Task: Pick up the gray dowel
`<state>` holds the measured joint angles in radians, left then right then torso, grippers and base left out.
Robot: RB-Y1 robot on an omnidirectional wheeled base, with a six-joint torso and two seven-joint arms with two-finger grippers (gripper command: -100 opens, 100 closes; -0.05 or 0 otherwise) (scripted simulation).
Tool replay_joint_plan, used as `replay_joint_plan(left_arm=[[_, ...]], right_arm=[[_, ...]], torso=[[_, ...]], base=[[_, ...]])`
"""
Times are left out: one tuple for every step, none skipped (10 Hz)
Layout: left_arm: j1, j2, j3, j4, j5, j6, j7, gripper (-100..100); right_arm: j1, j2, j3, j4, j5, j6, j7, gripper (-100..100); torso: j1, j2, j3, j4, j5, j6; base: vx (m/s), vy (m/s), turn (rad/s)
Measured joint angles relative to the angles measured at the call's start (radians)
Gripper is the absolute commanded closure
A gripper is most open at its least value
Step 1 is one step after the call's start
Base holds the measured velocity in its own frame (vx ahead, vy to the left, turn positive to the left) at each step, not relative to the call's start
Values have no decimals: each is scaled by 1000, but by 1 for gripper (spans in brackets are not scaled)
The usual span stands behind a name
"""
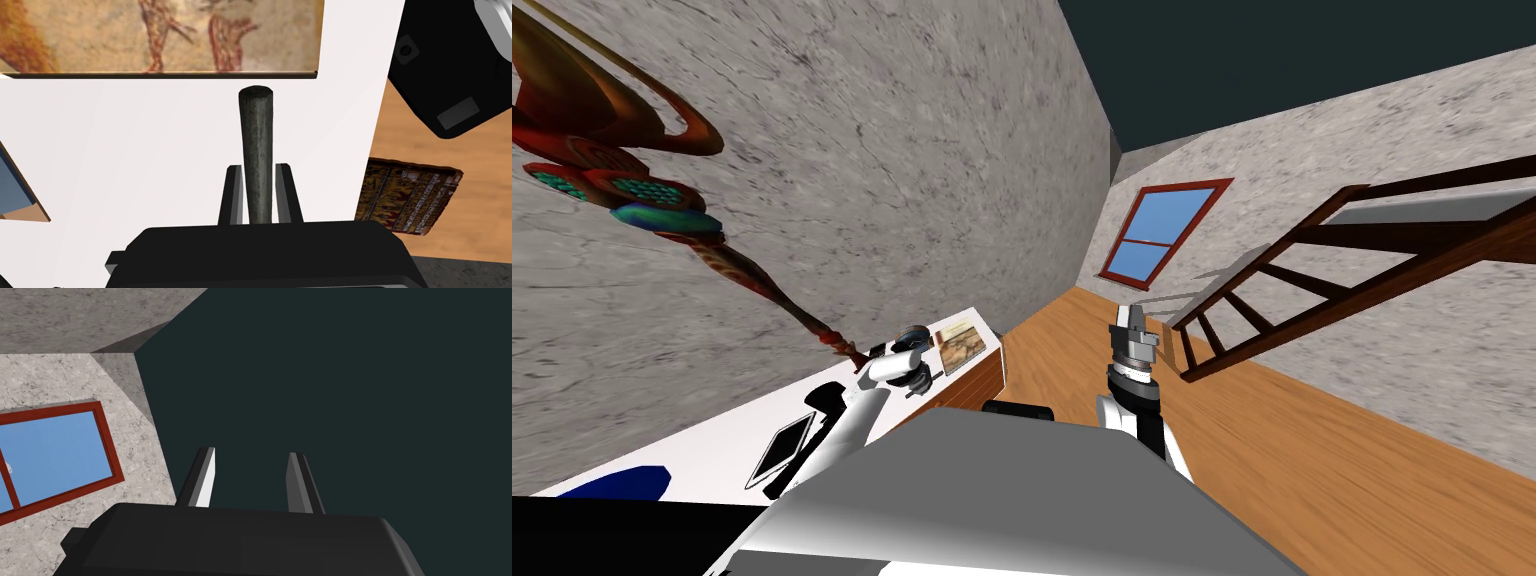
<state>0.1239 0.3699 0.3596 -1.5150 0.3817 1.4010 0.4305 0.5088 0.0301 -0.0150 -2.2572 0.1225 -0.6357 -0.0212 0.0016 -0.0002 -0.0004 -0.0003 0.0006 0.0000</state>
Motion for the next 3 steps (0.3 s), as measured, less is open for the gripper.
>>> replay_joint_plan(left_arm=[[-1,6,4,-19,5,21,5,100],[3,12,8,-36,11,38,8,100],[4,12,9,-39,11,41,8,0]], right_arm=[[0,0,0,0,0,0,0,0],[0,0,0,0,0,0,0,0],[0,0,0,0,0,0,0,0]], torso=[[0,0,0,0,0,0],[0,0,0,0,0,0],[0,0,0,0,0,0]], base=[[0,0,0],[0,0,0],[0,0,0]])
